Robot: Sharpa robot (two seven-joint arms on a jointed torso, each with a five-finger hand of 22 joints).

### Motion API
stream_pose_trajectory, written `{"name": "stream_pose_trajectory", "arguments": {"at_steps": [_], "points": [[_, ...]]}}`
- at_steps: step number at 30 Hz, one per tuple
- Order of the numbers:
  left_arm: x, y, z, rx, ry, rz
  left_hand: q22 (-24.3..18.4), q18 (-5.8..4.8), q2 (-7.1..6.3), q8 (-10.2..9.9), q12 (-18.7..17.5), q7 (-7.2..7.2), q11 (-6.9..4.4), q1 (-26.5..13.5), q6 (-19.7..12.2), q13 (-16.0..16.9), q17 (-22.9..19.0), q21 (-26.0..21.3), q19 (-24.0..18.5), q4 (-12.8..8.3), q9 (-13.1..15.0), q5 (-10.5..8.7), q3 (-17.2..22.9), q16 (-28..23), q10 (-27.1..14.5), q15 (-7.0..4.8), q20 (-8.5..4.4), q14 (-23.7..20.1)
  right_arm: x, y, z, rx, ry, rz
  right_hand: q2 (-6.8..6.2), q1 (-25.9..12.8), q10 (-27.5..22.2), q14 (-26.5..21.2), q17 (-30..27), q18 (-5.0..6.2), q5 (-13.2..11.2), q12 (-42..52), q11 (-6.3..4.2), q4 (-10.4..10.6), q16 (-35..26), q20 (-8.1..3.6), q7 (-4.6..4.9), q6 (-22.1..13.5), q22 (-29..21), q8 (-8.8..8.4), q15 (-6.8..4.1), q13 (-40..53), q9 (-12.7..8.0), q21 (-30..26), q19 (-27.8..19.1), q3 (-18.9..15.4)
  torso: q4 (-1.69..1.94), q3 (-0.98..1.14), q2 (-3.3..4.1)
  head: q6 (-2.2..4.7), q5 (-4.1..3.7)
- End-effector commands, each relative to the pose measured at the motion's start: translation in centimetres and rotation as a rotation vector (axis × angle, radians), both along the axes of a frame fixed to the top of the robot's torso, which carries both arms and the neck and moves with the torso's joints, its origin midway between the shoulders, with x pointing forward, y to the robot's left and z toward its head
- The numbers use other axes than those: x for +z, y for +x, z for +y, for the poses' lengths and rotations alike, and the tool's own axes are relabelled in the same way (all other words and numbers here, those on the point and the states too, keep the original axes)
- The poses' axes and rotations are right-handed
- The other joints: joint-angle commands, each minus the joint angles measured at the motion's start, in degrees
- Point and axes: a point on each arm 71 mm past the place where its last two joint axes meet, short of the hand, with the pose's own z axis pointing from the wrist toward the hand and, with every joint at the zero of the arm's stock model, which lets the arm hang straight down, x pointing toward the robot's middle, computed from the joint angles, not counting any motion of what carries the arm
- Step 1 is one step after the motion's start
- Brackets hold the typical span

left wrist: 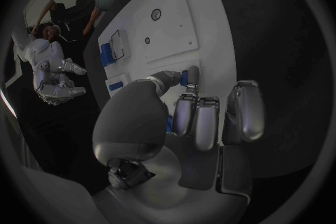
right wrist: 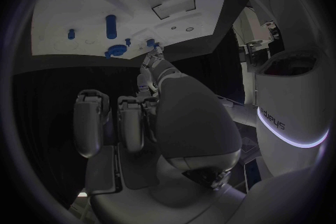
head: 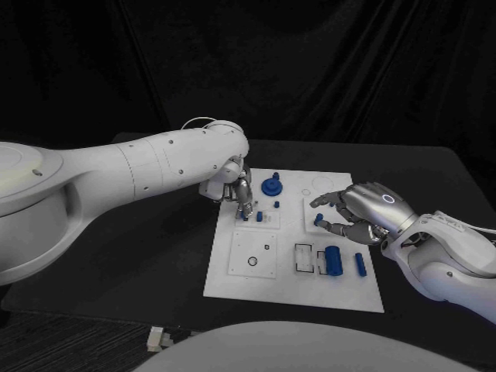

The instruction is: Assemble the parts on the task board

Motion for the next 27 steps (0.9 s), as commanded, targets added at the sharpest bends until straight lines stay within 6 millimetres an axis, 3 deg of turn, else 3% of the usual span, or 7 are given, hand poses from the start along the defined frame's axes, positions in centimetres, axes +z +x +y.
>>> {"name": "stream_pose_trajectory", "arguments": {"at_steps": [1,27], "points": [[-0.81,-0.46,-0.01,0.004,0.030,0.019,10.2,1.10,0.35,-0.2,-0.1,-0.95,0.05,-0.1,0.7,4.3,8.3,-0.2,-0.4,-7.4,0.1,-0.23,7.0,0.0,0.4,0.11,-0.13,2.7,-0.15,0.04,-0.11,-0.019,-0.008,0.009,0.06,0.3,3.1,5.6,13.1,0.87,0.3,-0.2,0.55,0.0,-0.3,0.43,0.09,0.5,12.7,-0.11,0.32,10.3,-0.1,-0.3,2.6,0.4,0.01,0.00,0.03,-0.01,0.04],[-0.99,-0.51,-0.10,0.003,0.032,0.024,10.2,1.09,0.45,-0.3,-0.1,-0.95,0.05,-0.3,0.7,4.2,8.3,-0.2,-0.4,-7.6,0.2,-0.34,7.1,0.0,0.3,0.12,-0.13,2.7,-0.21,0.06,-0.11,-0.025,-0.013,0.014,0.25,0.8,2.8,5.6,13.1,0.92,0.5,-0.6,0.59,-0.1,-0.3,0.45,0.18,0.5,12.7,-0.21,0.35,9.8,-0.2,-0.5,2.5,0.9,0.04,0.00,0.01,-0.01,0.15]]}}
